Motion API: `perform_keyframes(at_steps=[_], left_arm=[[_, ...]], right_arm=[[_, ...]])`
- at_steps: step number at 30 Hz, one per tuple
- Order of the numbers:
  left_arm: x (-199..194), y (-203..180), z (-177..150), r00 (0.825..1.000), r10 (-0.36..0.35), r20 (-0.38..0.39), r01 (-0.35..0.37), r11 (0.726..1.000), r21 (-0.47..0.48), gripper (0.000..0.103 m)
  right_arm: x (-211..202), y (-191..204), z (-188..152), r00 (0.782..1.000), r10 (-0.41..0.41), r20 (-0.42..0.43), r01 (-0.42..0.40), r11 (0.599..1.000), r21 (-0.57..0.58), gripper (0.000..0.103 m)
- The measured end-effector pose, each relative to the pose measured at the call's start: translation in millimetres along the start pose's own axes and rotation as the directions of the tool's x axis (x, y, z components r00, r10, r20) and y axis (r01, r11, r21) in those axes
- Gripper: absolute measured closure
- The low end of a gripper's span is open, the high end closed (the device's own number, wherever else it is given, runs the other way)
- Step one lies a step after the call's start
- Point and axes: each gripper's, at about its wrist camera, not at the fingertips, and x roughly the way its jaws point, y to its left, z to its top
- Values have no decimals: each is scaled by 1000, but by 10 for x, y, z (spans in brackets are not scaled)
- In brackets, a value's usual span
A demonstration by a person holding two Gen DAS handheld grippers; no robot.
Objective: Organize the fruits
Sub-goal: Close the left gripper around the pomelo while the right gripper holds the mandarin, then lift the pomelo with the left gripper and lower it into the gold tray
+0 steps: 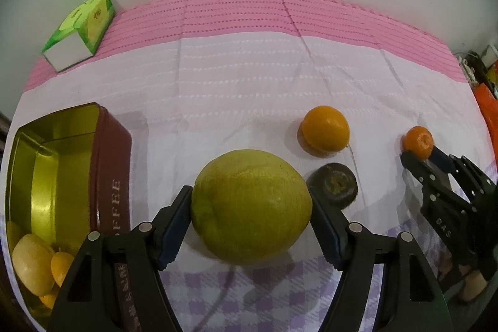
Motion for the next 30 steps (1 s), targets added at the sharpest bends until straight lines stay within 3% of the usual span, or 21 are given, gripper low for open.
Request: perform_keyframes(at_steps=[15, 30], left_arm=[[-454, 44, -136, 998, -3, 61, 4, 1000, -17, 31], [-891, 465, -190, 992, 45, 117, -34, 995, -95, 31]], right_arm=[[-1, -1, 4, 1000, -1, 0, 1, 1000, 0, 65], [7, -2, 5, 1000, -3, 0, 3, 1000, -1, 66]])
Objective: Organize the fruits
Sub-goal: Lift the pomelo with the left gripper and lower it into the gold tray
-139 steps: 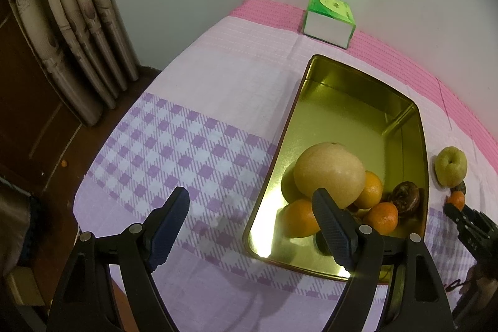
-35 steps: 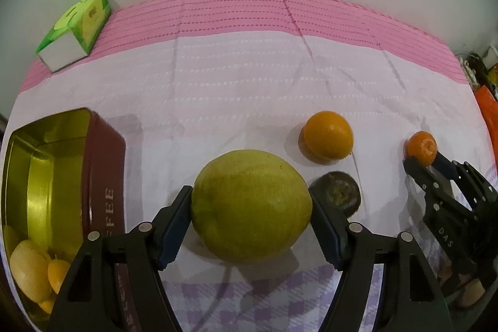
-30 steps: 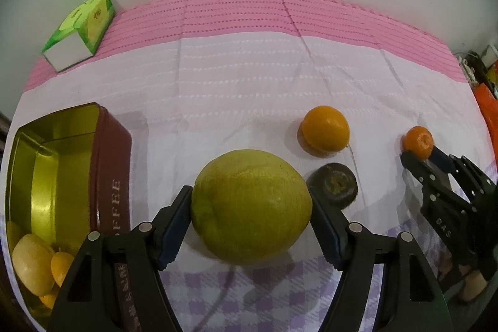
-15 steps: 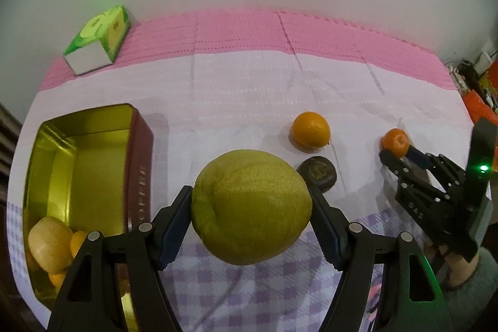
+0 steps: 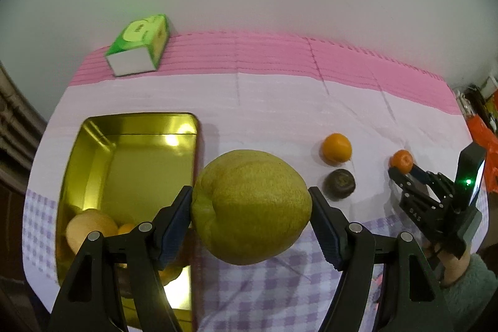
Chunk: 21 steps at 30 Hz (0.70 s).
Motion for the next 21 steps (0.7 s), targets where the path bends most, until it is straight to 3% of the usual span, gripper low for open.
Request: perform_keyframes(at_steps=[7, 21], left_arm=[[-78, 336, 67, 999, 45, 22, -44, 998, -51, 31], [109, 889, 26, 991, 128, -27, -130, 985, -114, 31]], right_arm=[[1, 6, 0, 1000, -1, 0, 1, 1000, 0, 66], [-2, 5, 1, 1000, -2, 1, 2, 1000, 0, 66]])
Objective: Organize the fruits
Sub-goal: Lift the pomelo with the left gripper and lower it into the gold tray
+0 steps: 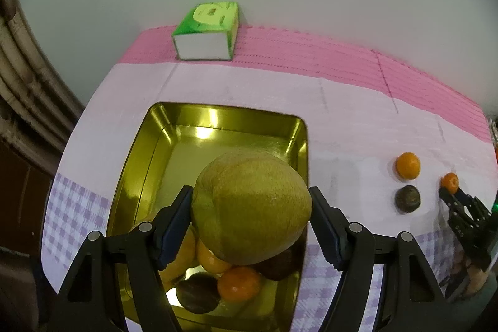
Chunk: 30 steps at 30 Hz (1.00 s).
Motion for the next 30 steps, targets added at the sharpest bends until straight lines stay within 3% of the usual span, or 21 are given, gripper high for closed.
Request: perform_keyframes(at_steps=[30], left_arm=[[520, 205, -83, 994, 49, -100, -47, 998, 30, 31]], right_arm=[[5, 4, 1, 1000, -2, 0, 2, 1000, -1, 65]])
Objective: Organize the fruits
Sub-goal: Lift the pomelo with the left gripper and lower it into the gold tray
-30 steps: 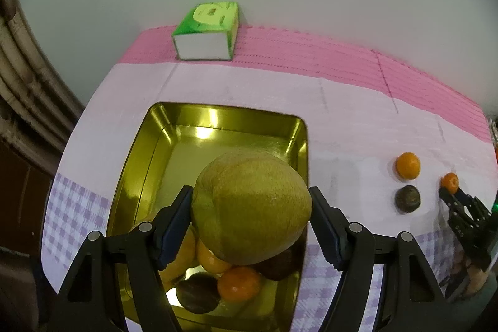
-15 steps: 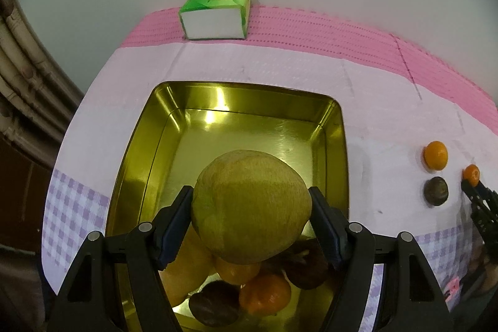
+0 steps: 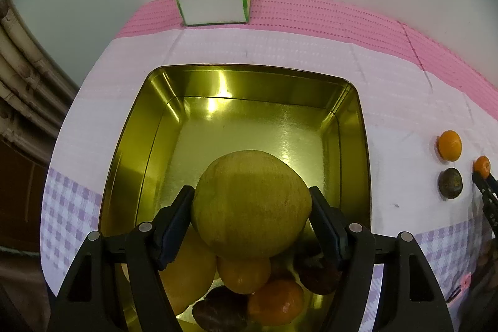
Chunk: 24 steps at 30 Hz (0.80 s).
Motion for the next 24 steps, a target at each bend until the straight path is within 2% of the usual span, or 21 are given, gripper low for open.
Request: perform_keyframes(at_steps=[16, 19, 24], left_arm=[[74, -18, 6, 1000, 14, -11, -14, 1000, 4, 30], [54, -24, 15, 999, 35, -2, -35, 999, 10, 30], [-4, -16, 0, 999, 43, 6, -43, 999, 10, 25]], right_arm=[[9, -6, 4, 1000, -1, 0, 1, 1000, -1, 64], [13, -12, 9, 1000, -1, -1, 1, 1000, -1, 64], [24, -20, 19, 1000, -2, -2, 2, 1000, -1, 63]])
